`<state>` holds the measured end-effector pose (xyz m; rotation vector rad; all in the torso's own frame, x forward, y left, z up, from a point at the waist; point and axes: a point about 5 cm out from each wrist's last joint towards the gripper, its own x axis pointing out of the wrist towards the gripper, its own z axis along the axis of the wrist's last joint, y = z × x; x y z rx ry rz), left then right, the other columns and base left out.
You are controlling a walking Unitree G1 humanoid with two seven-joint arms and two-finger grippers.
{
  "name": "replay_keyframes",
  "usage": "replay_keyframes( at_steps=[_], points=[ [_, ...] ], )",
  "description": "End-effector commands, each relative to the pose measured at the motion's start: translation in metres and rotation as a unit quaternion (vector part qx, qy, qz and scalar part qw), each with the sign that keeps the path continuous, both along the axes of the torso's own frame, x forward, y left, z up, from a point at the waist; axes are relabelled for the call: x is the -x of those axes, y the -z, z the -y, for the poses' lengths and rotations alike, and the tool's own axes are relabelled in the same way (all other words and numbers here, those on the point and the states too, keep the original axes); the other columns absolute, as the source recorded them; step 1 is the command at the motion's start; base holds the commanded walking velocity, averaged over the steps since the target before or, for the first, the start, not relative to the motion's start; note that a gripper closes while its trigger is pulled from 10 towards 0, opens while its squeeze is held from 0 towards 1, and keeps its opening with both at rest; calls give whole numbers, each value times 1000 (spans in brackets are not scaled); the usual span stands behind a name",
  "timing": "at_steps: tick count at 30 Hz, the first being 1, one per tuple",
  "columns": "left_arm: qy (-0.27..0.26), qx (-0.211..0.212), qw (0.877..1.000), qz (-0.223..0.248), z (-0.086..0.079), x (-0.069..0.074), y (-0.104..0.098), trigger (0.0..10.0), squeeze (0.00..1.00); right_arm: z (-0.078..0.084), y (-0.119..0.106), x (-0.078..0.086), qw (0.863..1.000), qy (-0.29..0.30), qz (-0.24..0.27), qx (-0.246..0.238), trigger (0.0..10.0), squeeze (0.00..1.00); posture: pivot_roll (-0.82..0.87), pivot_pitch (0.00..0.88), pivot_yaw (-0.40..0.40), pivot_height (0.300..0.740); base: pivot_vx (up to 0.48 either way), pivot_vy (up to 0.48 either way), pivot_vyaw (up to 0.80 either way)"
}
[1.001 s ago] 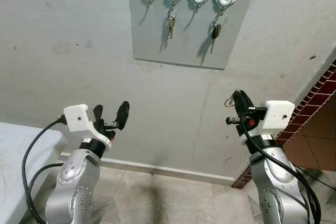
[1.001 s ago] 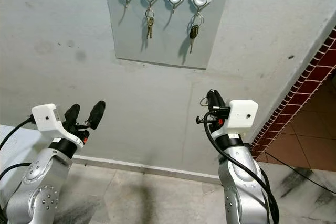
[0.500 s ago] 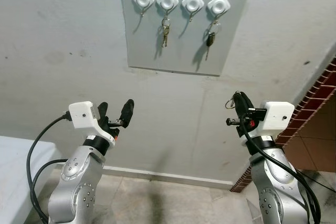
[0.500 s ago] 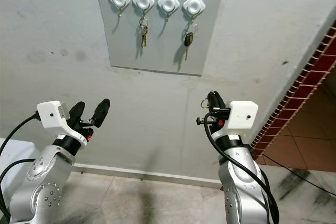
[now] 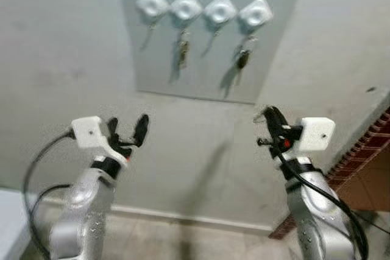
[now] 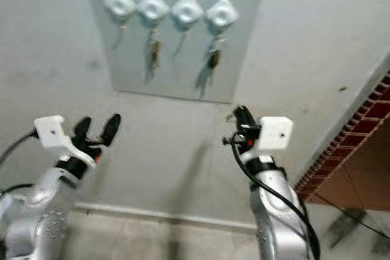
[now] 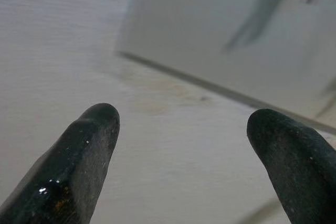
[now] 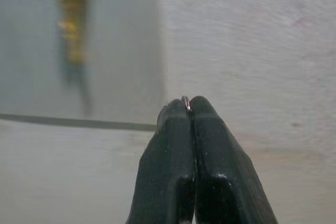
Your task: Hang keys on a hook
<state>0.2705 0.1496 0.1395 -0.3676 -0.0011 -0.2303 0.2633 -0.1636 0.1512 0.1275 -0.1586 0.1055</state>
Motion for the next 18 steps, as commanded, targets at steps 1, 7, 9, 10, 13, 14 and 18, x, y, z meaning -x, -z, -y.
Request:
replay_keyframes(
  at_steps=[1, 7, 9, 10, 13, 14, 18],
  points=[
    [-21, -11, 1000, 2, -11, 0, -2, 10000, 0, -9, -5, -2, 1000, -14, 10, -7, 10000, 0, -13, 0, -14, 732, 0, 0, 0],
    [-26, -12, 1000, 5, -9, -2, -4, 10000, 0, -10, -5, -2, 1000, -19, 9, -5, 10000, 0, -12, 0, -15, 732, 0, 0, 0],
    [-24, -17, 1000, 8, -8, -2, -6, 10000, 0, -10, -5, -2, 1000, -21, 9, -4, 10000, 0, -12, 0, -15, 732, 0, 0, 0],
    [-24, -17, 1000, 8, -8, -2, -6, 10000, 0, -10, -5, -2, 1000, -21, 9, -4, 10000, 0, -12, 0, -15, 732, 0, 0, 0],
    [0, -58, 998, 30, -1, -5, -15, 10000, 0, -12, -6, -4, 999, -44, 7, -4, 10000, 0, -9, 0, -21, 732, 0, 0, 0],
    [0, -58, 998, 30, -1, -5, -15, 10000, 0, -12, -6, -4, 999, -44, 7, -4, 10000, 0, -9, 0, -21, 732, 0, 0, 0],
    [49, -78, 993, 74, 17, -15, -39, 10000, 0, -21, -20, -17, 995, -89, 31, 17, 10000, 0, -9, 0, -22, 732, 0, 0, 0]
  ],
)
